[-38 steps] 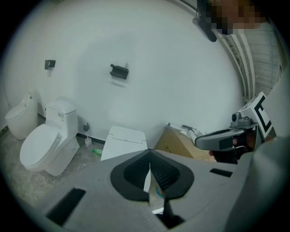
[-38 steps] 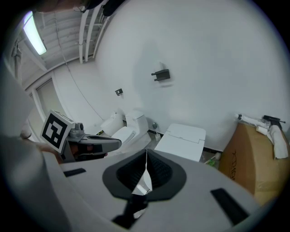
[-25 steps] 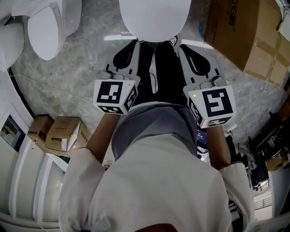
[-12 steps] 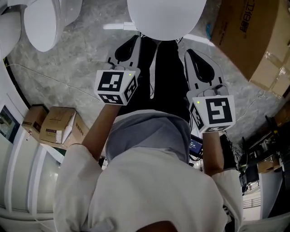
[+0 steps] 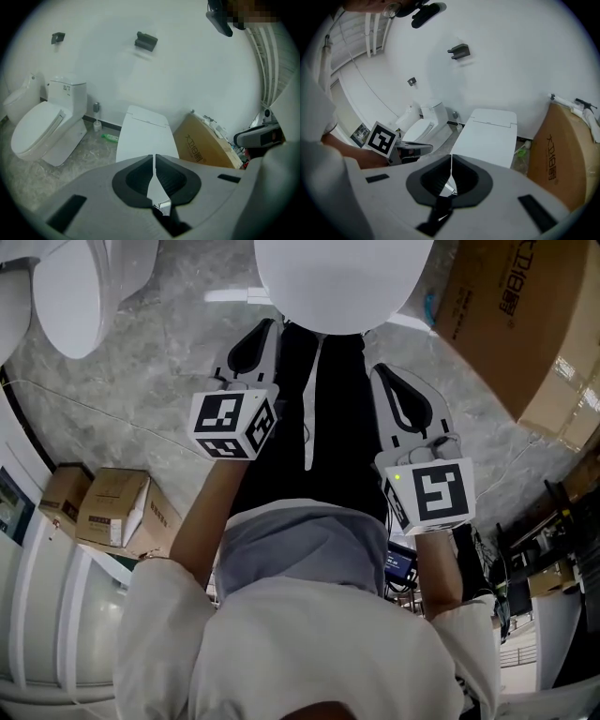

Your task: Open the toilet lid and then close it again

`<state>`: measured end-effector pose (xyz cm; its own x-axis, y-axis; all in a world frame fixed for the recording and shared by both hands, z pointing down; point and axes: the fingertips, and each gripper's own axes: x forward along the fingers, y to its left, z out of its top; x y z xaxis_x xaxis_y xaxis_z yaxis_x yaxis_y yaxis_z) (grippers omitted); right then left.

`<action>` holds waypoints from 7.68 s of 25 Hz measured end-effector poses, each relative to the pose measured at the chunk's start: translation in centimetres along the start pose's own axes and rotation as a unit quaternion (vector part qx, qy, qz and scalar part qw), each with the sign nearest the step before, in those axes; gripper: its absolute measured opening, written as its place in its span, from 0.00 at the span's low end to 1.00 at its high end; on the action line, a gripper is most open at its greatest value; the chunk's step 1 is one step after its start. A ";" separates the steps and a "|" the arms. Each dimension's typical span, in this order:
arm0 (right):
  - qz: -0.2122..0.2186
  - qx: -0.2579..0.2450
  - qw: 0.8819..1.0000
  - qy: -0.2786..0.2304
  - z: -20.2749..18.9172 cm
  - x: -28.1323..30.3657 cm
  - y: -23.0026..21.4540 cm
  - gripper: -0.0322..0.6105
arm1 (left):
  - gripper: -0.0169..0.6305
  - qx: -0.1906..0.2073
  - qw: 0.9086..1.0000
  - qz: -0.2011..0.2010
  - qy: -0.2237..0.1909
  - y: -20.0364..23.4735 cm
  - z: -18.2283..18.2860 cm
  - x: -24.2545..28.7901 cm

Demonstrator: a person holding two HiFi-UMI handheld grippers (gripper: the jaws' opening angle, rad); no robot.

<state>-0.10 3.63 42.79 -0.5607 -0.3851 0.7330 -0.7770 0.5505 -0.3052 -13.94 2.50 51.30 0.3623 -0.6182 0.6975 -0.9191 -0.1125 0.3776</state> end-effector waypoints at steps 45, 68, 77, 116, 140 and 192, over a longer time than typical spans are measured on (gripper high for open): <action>0.021 0.060 0.997 0.041 -5.4 5.6 -2.2 0.07 | 0.27 -0.316 0.942 -0.067 0.090 9.5 -17.4 14.6; 0.023 0.074 0.996 0.048 -5.3 6.1 -1.8 0.07 | 0.29 -0.273 0.953 -0.071 0.106 9.7 -17.1 15.7; 0.026 0.073 0.996 0.045 -4.7 6.1 -1.2 0.07 | 0.28 -0.276 0.953 -0.066 0.111 9.4 -16.4 14.7; -0.005 0.039 0.999 -0.008 4.1 -0.5 -1.0 0.07 | 0.24 -0.275 0.950 -0.091 0.116 4.8 -8.1 7.3; -0.010 0.034 0.998 -0.048 8.6 -5.9 2.8 0.07 | 0.24 -0.255 0.957 -0.117 0.079 1.7 -1.6 3.4; -0.070 0.031 0.985 -0.157 16.1 -12.1 4.7 0.07 | 0.25 -0.184 0.963 -0.189 -0.059 -3.3 16.6 -1.1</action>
<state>-1.52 -1.05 22.71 -0.5001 -0.6695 0.5492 -0.8635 0.4335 -0.2578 -13.89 -9.34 39.17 0.6199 -0.6739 0.4020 -0.6003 -0.0774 0.7960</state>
